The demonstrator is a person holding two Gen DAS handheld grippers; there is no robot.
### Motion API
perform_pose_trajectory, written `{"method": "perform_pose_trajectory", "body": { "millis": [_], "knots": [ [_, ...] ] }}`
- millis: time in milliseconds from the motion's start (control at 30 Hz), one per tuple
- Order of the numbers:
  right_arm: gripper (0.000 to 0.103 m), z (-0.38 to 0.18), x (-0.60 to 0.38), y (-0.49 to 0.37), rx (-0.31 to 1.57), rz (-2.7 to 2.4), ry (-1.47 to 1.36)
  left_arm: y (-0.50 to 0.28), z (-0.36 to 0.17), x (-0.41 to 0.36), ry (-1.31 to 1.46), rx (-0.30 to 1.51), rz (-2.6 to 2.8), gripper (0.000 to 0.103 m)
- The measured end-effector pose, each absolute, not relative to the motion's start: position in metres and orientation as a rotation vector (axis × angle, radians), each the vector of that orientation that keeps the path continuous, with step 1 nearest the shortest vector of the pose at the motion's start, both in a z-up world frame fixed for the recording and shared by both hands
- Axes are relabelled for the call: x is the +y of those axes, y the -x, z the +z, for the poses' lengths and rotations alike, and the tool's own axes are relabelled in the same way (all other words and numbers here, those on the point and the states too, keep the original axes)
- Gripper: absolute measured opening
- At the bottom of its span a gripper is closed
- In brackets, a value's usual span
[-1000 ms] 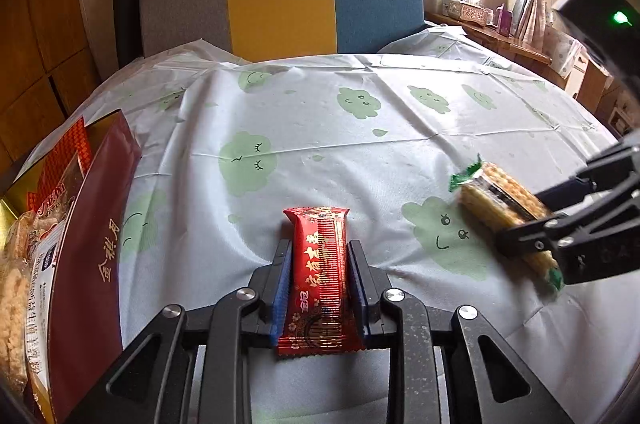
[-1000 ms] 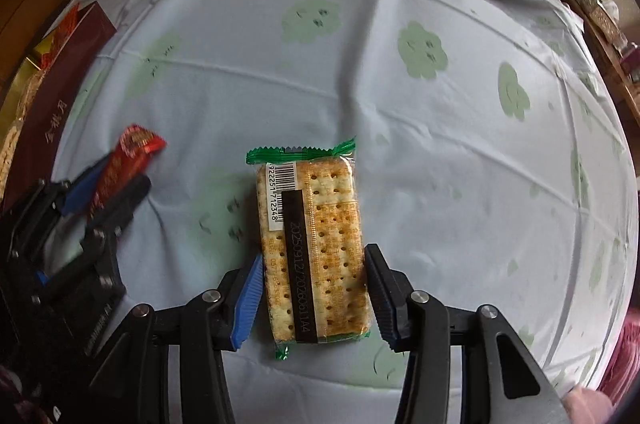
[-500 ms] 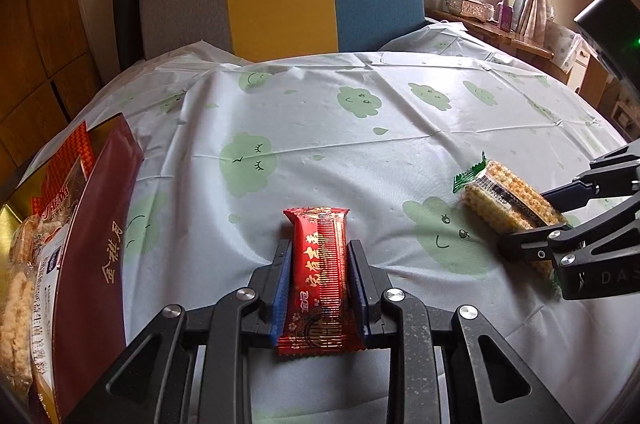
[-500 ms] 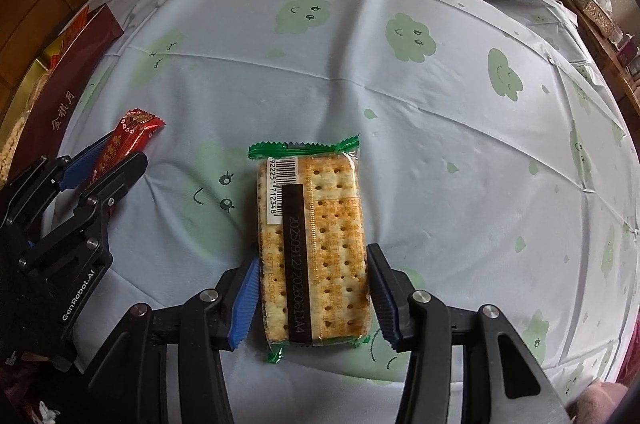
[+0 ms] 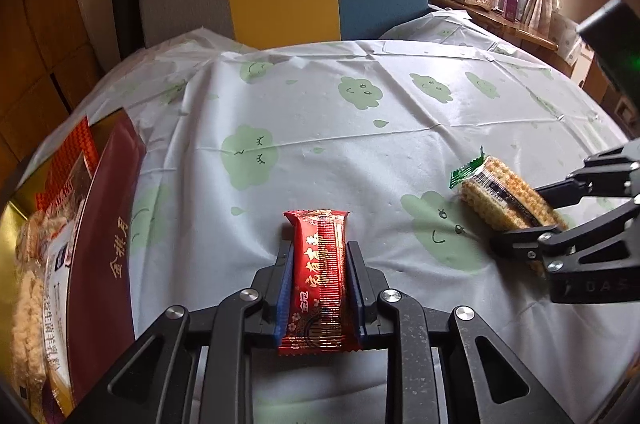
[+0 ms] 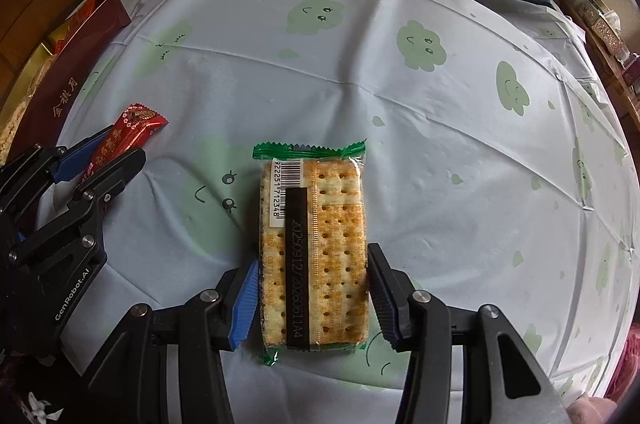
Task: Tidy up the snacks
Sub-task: 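Carry the red date packet into the gold tray and open the left gripper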
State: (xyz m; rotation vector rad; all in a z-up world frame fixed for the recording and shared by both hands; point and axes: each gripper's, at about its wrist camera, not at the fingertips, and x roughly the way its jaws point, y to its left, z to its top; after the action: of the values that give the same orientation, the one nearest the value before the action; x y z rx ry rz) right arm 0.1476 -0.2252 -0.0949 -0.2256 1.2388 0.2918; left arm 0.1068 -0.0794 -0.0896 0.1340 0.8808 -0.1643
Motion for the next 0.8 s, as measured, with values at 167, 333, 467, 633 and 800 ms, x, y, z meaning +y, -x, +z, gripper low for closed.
{"method": "perform_pose_trajectory", "body": {
  "millis": [167,333,467,633,800],
  "knots": [
    [0.051,-0.094,-0.224,-0.146,1.229,0.298,0.244,-0.094,-0.083,-0.073,-0.102,0.897,-0.164,0.024],
    [0.051,-0.095,-0.221,-0.145,1.215,0.294,0.265,-0.08,-0.072,-0.071,-0.113,0.9,-0.157,0.025],
    [0.051,-0.094,-0.217,-0.139,1.212,0.293,0.264,-0.07,-0.053,-0.065,-0.102,0.884,-0.156,0.025],
    [0.051,-0.094,-0.22,-0.141,1.21,0.29,0.265,-0.059,-0.031,-0.049,-0.063,0.861,-0.144,0.025],
    [0.051,-0.093,-0.22,-0.14,1.203,0.289,0.274,-0.051,-0.017,-0.026,-0.027,0.843,-0.098,0.025]
  ]
}}
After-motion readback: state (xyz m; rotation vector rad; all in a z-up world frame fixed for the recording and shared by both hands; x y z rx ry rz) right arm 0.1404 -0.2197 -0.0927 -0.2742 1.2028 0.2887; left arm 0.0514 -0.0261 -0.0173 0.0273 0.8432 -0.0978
